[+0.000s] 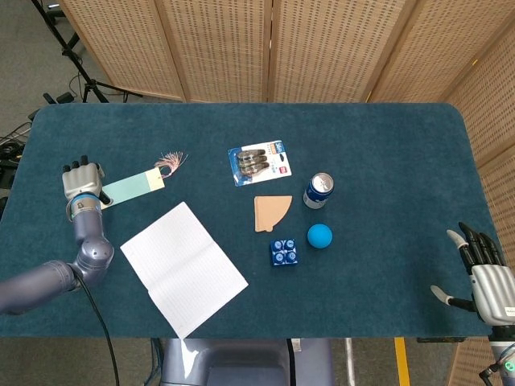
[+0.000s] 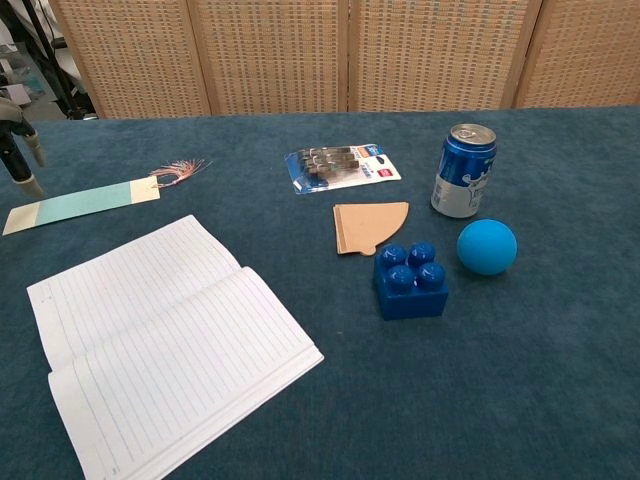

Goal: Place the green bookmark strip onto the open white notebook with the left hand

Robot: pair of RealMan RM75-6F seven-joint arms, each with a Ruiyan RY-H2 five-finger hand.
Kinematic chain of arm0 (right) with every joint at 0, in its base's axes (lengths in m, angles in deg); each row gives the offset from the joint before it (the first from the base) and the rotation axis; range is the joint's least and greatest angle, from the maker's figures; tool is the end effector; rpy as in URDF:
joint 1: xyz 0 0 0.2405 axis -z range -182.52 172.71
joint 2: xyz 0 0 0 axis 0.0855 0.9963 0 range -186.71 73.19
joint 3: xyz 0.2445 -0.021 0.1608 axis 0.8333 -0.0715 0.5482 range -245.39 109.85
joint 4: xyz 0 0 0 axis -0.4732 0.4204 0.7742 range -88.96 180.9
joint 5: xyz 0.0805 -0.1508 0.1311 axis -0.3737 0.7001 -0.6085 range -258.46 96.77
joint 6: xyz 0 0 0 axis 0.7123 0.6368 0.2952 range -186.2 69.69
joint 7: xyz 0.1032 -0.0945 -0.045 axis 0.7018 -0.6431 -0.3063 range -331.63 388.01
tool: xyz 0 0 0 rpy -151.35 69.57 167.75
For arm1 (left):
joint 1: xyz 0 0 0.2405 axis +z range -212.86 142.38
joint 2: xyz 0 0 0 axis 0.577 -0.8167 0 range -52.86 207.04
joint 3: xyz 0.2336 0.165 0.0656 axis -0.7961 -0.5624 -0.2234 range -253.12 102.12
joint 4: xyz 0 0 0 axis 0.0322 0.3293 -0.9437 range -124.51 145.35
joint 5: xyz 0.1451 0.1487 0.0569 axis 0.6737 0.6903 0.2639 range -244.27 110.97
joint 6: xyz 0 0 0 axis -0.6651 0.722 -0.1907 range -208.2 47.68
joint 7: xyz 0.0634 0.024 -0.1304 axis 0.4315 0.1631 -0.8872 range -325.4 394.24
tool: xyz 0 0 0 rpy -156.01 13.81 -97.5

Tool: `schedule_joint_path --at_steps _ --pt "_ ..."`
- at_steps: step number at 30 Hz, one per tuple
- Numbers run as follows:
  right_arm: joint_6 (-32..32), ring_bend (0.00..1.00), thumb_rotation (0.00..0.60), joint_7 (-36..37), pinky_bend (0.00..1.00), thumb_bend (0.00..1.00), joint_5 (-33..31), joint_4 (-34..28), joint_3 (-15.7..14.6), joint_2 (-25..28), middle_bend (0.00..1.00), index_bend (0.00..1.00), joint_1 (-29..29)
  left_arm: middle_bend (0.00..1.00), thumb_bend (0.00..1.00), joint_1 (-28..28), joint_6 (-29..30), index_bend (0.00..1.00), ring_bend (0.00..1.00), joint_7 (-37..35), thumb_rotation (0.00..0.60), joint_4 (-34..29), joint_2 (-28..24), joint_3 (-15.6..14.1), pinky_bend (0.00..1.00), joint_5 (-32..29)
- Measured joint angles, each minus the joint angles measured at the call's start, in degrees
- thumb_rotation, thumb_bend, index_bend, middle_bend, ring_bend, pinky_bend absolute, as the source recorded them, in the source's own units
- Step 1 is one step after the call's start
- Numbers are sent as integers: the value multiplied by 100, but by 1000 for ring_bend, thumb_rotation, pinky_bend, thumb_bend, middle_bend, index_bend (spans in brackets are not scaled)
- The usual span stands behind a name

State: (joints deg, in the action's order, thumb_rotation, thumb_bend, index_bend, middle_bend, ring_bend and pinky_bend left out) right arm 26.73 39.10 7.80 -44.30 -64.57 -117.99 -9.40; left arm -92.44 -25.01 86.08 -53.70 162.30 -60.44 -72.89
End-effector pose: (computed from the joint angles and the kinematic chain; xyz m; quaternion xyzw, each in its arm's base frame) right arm -0.3515 -0.1870 0.1903 0.5839 -0.4092 0.4266 0.5565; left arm -0.2602 0.4842 0.0729 -0.5132 -0.5313 -0.1235 0.6626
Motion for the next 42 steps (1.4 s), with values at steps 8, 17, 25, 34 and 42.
schedule_joint_path --at_steps 8,17,25,34,42 --pt "-11 0 600 98 2 193 -60 29 16 20 0 74 2 0 174 -5 -69 351 0 199 600 355 266 127 0 89" --pt "-45 0 600 241 2 192 -72 80 20 30 0 74 -18 0 174 -15 -149 351 0 385 600 733 574 255 0 222" --pt "-62 0 600 331 2 191 -92 113 23 44 0 74 -24 0 174 -28 -185 351 0 596 600 1008 852 350 0 384" --pt "-39 0 600 382 1 191 -102 132 33 47 0 74 -19 0 169 27 -274 351 0 682 600 1318 1051 475 0 513" --pt "-19 0 600 422 0 188 -109 153 44 37 0 74 -17 0 165 86 -386 351 0 701 600 1523 1170 580 0 700"
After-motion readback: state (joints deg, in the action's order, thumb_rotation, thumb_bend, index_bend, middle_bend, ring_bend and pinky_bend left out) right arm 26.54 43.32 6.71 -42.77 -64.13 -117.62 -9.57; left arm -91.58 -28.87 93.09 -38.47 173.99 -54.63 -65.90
